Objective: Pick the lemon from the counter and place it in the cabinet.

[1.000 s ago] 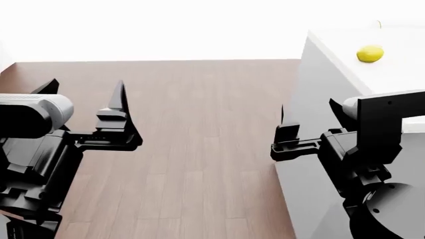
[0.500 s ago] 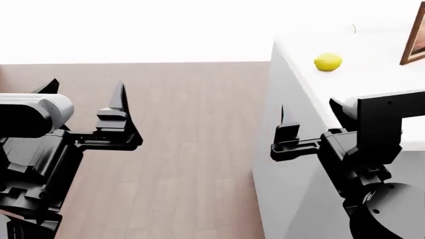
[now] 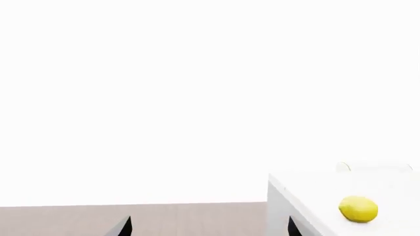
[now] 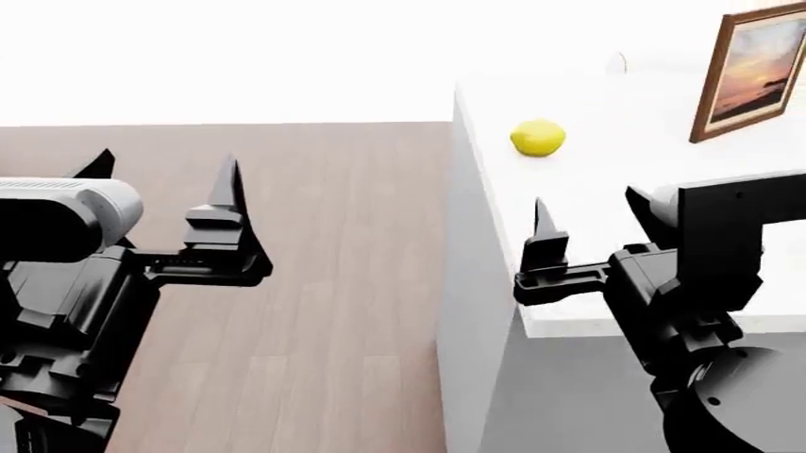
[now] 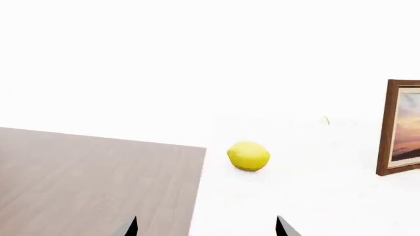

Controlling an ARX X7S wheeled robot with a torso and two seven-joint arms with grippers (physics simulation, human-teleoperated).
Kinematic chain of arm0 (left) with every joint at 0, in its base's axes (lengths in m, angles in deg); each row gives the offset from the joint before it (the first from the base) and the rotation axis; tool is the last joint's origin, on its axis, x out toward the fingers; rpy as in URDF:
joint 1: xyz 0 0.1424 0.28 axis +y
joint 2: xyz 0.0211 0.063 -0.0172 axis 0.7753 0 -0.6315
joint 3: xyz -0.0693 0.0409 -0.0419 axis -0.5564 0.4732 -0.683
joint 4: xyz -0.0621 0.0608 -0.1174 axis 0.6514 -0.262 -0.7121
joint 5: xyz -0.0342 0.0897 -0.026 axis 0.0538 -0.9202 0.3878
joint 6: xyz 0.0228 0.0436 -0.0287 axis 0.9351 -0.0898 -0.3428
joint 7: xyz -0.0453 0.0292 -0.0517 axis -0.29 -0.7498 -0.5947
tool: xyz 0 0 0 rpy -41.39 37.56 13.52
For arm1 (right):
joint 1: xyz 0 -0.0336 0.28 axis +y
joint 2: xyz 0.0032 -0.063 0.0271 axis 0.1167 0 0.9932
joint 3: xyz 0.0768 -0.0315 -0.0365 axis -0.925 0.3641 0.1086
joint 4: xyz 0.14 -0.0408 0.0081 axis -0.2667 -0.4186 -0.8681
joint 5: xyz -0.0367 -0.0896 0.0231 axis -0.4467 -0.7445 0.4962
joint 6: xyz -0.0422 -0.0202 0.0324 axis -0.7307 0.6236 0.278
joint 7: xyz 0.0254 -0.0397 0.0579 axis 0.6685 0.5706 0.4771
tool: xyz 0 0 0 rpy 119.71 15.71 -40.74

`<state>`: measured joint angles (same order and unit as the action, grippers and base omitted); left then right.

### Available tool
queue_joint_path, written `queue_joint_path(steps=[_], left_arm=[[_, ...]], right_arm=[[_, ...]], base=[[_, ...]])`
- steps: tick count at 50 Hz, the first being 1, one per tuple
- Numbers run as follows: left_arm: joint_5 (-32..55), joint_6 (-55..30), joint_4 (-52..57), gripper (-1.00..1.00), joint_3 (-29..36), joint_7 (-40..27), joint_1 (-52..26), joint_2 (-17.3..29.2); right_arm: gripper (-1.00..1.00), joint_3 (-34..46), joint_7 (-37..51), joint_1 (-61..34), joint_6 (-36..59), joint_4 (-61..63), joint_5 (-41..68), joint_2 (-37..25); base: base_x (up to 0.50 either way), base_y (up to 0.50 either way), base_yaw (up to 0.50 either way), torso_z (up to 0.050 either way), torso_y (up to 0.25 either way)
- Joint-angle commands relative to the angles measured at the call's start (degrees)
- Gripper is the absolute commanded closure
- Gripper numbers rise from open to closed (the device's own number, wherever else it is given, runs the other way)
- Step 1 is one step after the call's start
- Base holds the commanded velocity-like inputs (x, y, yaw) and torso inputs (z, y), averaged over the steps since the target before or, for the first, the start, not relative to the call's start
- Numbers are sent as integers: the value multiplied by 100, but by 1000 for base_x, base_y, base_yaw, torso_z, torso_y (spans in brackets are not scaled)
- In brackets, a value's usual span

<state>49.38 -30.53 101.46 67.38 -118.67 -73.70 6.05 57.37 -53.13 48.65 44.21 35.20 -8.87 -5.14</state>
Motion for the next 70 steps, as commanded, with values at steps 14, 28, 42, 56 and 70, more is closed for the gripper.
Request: queue_joint_path(steps=[14,28,42,56,70], left_arm=[[19,67,-12,-100,34,-43,-11,72],[-25,102,-27,-100,76,-28,-14,93],[26,152,8,-100,84,-73,20,130],[8,182,1,-100,124,-75,2,158],[54,220,-13,-100,123,-114,-24,217]], right_arm=[[-100,16,109,-26,-78,-10,150,-48],[-100,91,120,-41,-142,-60,142,-83],[-100,113,152,-4,-202,-29,187,-131],[-100,87,556,-718,328,-6,1391,-291],[-100,1129,562,-2557,1088,-2085,2833,-418]], base=[[-51,-497,0,0,1],[-416,-291,0,0,1],[-261,-149,0,0,1],[0,0,0,0,0],[0,0,0,0,0]])
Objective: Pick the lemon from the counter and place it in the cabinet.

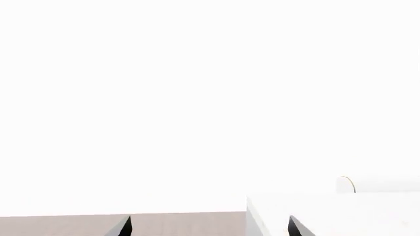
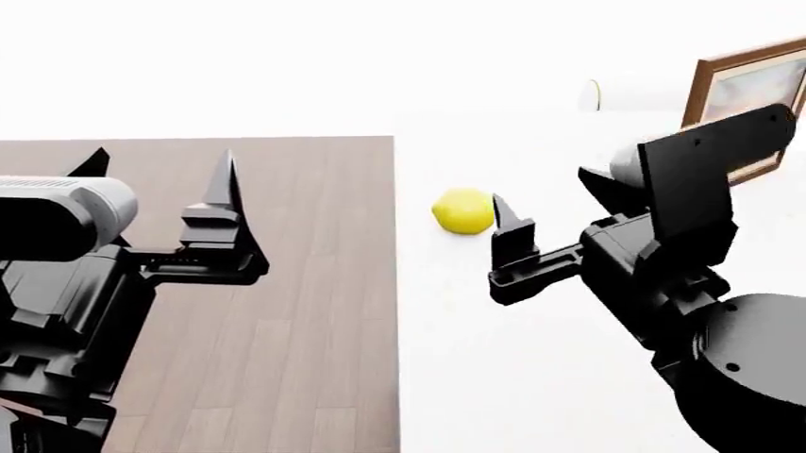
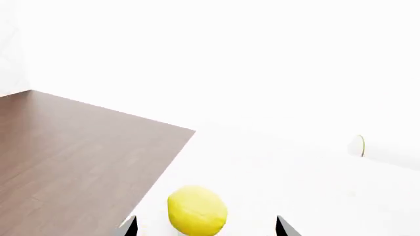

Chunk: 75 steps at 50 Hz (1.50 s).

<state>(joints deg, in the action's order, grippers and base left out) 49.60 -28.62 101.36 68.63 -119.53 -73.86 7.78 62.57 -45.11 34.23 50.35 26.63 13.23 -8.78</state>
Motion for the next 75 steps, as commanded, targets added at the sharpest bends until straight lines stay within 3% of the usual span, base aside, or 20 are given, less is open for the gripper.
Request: queue_joint_path(steps=[1,27,58,75], left_arm=[[44,33,0,-100,-3,-35,-10,49],[13,101,-10,-100,61,-32,10,79],[32,169,-45,-100,127,-54,-3,136],[62,215,-28,-100,143,-81,22,173]], right_arm=[[-100,674,-367,-1199,479,-1335,500,-46],[-100,2355,-2910,-1983,-396,-3114,-1651,-5],[-100,3457,-3936,-2568,-1038,-4770,-2762,466],[-100,3681,-3882,-2551,-971,-4939,-2872,553]], base=[[0,0,0,0,0],[0,0,0,0,0],[0,0,0,0,0],[0,0,0,0,0]])
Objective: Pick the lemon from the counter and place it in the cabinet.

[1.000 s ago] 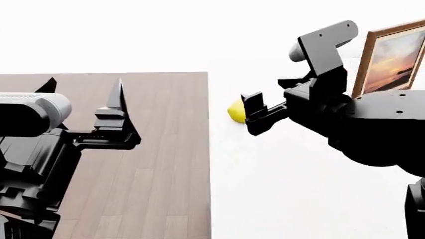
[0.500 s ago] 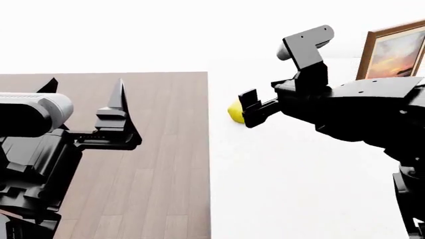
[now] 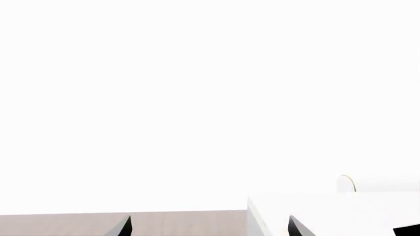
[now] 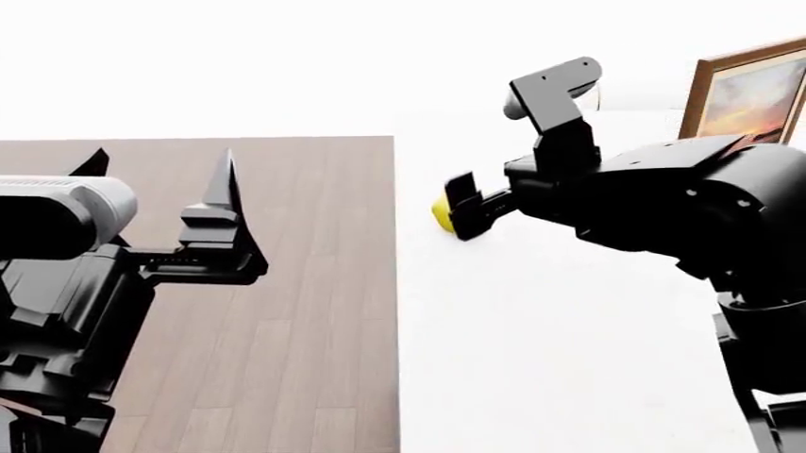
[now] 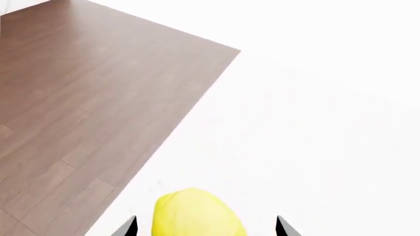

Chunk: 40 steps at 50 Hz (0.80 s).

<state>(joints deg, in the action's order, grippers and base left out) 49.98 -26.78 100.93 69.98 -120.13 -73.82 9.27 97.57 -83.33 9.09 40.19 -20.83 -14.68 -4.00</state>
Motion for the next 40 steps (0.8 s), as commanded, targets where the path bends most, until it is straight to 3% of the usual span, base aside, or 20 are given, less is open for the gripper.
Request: queue_joint_path(steps=[1,40], left_arm=[[34,33,19,-100,7,-30,20,28],[8,134,-42,-100,78,-13,26,60]], right_arm=[[-100,204,-59,-39,70,-209,-83,81],[-100,1060,-500,-482,94,-920,-540,404]], base=[[0,0,0,0,0],[0,0,0,0,0]])
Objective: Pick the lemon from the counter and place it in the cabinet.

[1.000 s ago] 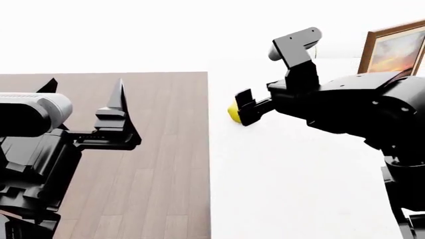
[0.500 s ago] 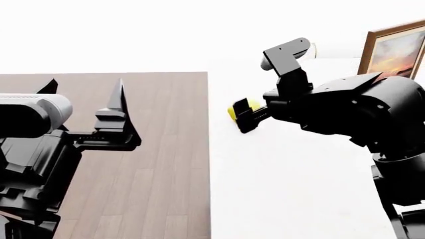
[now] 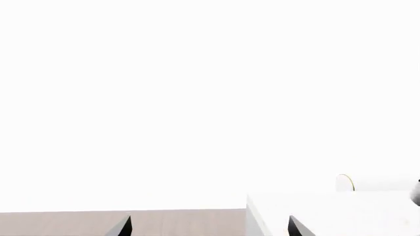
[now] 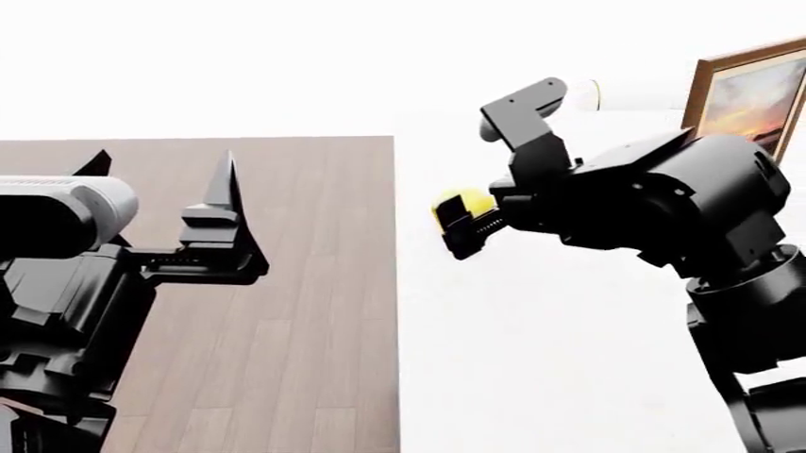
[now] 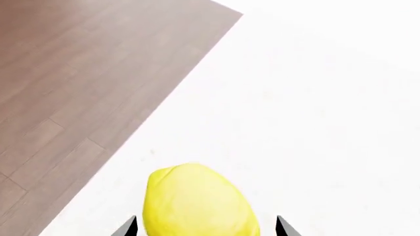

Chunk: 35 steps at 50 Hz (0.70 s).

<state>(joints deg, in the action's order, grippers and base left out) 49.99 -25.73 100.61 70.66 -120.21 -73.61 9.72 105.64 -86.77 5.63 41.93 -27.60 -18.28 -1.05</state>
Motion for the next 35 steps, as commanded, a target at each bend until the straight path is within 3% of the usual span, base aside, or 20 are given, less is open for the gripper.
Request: queue_joint_path(steps=[1,18,19,35], left_arm=[[-3,30,-18,-100,19,-1,0,10],[122,109,91,-100,-49,-83,108,101],[129,112,96,-100,-50,-89,111,105],[65,136,78,-100,19,-72,104,89]], right_arm=[[-100,269,-176,-149,-100,-269,-195,118],[-100,583,-428,-318,-384,-666,-478,311],[100,590,-428,-328,-403,-686,-495,317],[100,496,-360,-318,-412,-683,-422,300]], base=[[0,0,0,0,0],[0,0,0,0,0],[0,0,0,0,0],[0,0,0,0,0]])
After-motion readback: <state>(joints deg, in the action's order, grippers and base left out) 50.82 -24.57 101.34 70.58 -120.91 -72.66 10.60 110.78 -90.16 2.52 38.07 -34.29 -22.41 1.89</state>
